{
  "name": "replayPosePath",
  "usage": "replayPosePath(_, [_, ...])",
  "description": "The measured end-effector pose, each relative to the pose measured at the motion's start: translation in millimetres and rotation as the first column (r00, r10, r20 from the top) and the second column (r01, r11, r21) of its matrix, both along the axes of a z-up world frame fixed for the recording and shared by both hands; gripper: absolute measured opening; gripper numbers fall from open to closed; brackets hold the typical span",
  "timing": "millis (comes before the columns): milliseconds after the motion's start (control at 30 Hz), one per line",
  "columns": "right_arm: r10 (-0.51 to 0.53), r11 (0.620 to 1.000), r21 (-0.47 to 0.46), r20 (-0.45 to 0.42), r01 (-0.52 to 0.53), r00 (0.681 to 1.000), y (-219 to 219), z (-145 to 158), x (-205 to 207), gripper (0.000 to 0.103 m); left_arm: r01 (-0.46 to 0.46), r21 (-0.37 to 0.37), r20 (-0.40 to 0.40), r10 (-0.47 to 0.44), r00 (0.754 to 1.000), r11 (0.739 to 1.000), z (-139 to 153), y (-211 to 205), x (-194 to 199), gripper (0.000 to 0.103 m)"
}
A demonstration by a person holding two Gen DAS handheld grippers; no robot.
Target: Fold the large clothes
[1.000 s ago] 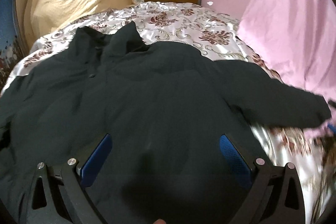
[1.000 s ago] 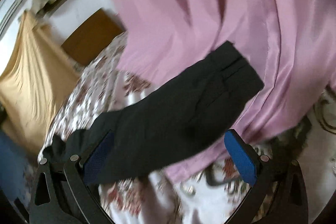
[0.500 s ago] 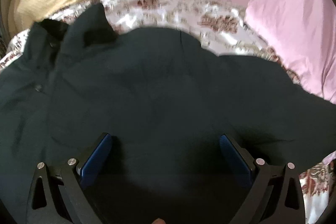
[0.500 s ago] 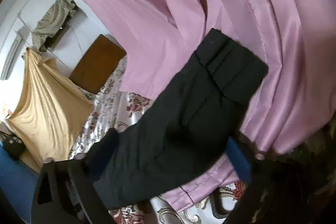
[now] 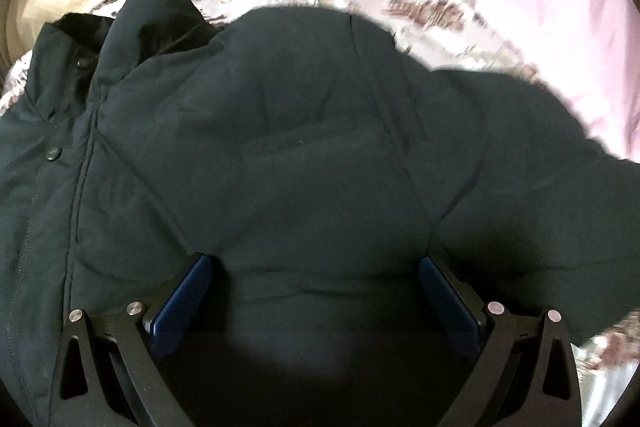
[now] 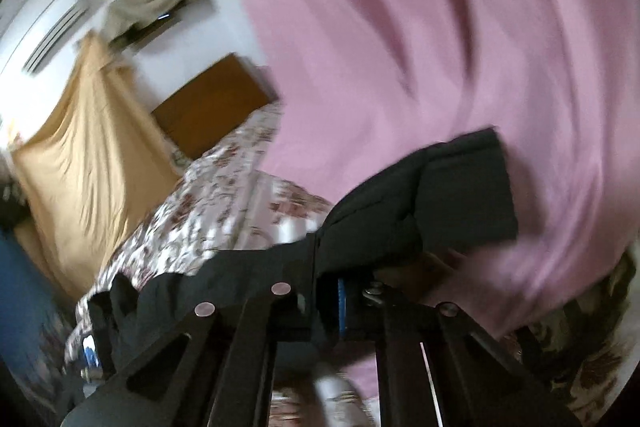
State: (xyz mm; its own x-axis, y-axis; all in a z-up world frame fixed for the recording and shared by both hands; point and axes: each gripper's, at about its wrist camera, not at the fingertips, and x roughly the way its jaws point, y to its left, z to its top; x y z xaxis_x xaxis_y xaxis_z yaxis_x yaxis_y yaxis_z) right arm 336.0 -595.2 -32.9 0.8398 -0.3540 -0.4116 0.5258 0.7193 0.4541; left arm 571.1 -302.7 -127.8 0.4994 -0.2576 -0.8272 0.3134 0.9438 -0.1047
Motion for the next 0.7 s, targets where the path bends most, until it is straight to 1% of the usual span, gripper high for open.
replayPosePath(33, [0.028,0.999,-0.037,0.008,-0.027,1.000,11,15,6,0.007,0.000,-0.059,0.003,0.000,1.000,0.998,6,11,-2,0.103])
replayPosePath(67, [0.045,0.998,-0.053,0.015,-0.044,0.999,16,24,8,0.007,-0.023,-0.104,0.007,0.024,1.000,0.994,15,28,-4,0.103])
replayPosePath(133, [0.116,0.987,-0.116,0.034,-0.111,0.993,44,53,24,0.007,-0.048,-0.166,0.002,0.049,0.999,0.985,30,61,-5,0.102])
replayPosePath(233, [0.200,0.964,-0.183,0.037,-0.190,0.979,83,80,39,0.007,-0.077,-0.191,0.002,0.078,0.997,0.979,50,106,-7,0.102])
replayPosePath(300, [0.283,0.937,-0.221,0.028,-0.270,0.959,119,99,63,0.007,-0.103,-0.191,0.008,0.107,0.994,0.976,70,148,-10,0.103])
replayPosePath(367, [0.351,0.911,-0.237,0.013,-0.338,0.936,150,112,74,0.007,-0.125,-0.202,0.014,0.130,0.991,0.971,84,184,-17,0.103])
replayPosePath(400, [0.384,0.896,-0.242,0.004,-0.372,0.923,168,117,87,0.007,-0.136,-0.210,0.017,0.143,0.990,0.968,90,199,-19,0.103])
replayPosePath(467, [0.443,0.863,-0.257,-0.027,-0.434,0.896,206,121,103,0.007,-0.171,-0.230,0.024,0.182,0.983,0.958,103,244,-28,0.103])
replayPosePath(500, [0.470,0.847,-0.259,-0.042,-0.464,0.881,224,123,116,0.007,-0.194,-0.231,0.032,0.206,0.978,0.954,110,266,-32,0.103])
replayPosePath(533, [0.498,0.831,-0.257,-0.054,-0.494,0.866,244,123,127,0.007,-0.206,-0.232,0.038,0.220,0.975,0.951,112,279,-34,0.103])
replayPosePath(567, [0.515,0.821,-0.254,-0.061,-0.512,0.855,255,122,132,0.007,-0.225,-0.234,0.048,0.243,0.969,0.946,117,297,-39,0.103])
replayPosePath(633, [0.573,0.780,-0.242,-0.096,-0.578,0.814,301,120,159,0.007,-0.263,-0.231,0.058,0.283,0.957,0.937,122,328,-47,0.103])
replayPosePath(667, [0.588,0.768,-0.240,-0.104,-0.594,0.802,311,115,160,0.007,-0.286,-0.230,0.063,0.308,0.949,0.930,124,347,-52,0.103])
replayPosePath(700, [0.614,0.744,-0.239,-0.122,-0.623,0.780,335,112,171,0.007,-0.303,-0.231,0.070,0.327,0.943,0.924,125,362,-56,0.103])
